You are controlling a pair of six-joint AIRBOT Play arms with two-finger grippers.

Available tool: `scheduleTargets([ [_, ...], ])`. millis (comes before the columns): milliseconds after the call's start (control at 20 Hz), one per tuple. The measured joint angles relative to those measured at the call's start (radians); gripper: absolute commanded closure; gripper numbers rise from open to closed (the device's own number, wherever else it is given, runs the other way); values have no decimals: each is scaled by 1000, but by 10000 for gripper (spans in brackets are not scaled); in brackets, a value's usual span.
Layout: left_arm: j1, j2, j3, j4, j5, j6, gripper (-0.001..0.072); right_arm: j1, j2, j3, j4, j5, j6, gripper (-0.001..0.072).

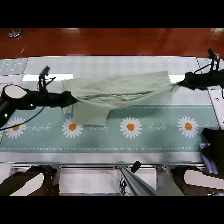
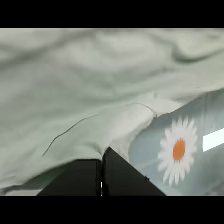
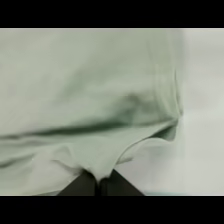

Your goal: Fold the shirts.

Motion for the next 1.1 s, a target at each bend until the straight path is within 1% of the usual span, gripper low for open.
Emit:
scheduleTargets([
  [250, 99, -91, 113, -6, 31, -11, 682, 42, -64, 21, 50, -183, 25, 681],
  [500, 100, -286, 275, -23, 41, -16, 682, 93, -152, 77, 72, -310, 26, 681],
  [750, 93, -447, 409, -28, 44, -19, 682, 126, -251, 187, 76, -355, 36, 680],
  [1100, 105, -555, 447, -22, 46, -19, 682, 135, -328, 233, 69, -374, 62, 679],
])
